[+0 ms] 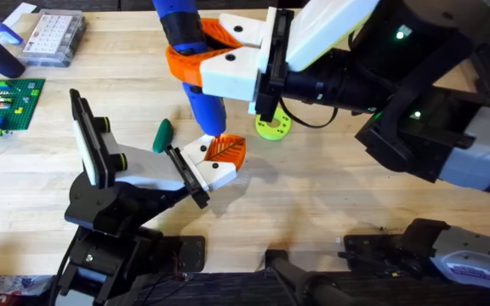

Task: Pick up the gripper from the table and insert it into the empty holder that is missing its gripper. Then pick up a screw, insert it into the mounting hole, and use the screwdriver to tighten it. Finally, clean up the table by picking up the vegetable and placing it into the bucket.

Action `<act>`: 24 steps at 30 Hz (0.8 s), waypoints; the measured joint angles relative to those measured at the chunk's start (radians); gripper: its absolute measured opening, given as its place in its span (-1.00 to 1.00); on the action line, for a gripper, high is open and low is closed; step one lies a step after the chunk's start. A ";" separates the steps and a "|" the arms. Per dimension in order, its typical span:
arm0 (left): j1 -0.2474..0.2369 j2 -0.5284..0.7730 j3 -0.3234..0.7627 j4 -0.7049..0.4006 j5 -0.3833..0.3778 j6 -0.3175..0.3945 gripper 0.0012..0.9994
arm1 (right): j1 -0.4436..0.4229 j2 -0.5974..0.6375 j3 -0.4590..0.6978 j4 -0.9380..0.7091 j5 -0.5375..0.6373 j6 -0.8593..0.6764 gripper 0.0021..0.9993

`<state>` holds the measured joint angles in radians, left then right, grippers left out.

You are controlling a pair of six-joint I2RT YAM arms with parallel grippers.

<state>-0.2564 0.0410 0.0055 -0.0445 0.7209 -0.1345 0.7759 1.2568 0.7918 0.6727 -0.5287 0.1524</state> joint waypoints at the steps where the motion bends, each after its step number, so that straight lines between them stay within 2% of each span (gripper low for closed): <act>1: 0.000 0.000 0.000 -0.004 -0.001 0.000 -0.98 | 0.000 0.000 0.000 -0.008 0.000 0.000 -0.87; 4: 0.000 0.000 0.000 -0.012 -0.001 -0.002 -0.98 | 0.000 0.009 -0.004 -0.014 0.000 0.001 -0.87; 11: 0.000 0.000 0.000 -0.012 -0.001 -0.004 -0.98 | 0.000 0.021 -0.012 0.132 0.000 0.006 -0.87; 18: 0.000 0.000 0.000 -0.012 -0.001 -0.004 -0.98 | 0.000 0.021 -0.012 0.139 0.000 0.145 -0.87; 24: 0.000 0.000 0.000 -0.013 -0.001 -0.004 -0.98 | 0.000 0.021 -0.012 0.139 0.001 0.194 -0.87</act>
<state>-0.2565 0.0406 0.0055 -0.0578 0.7200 -0.1383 0.7757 1.2774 0.7795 0.8112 -0.5282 0.3468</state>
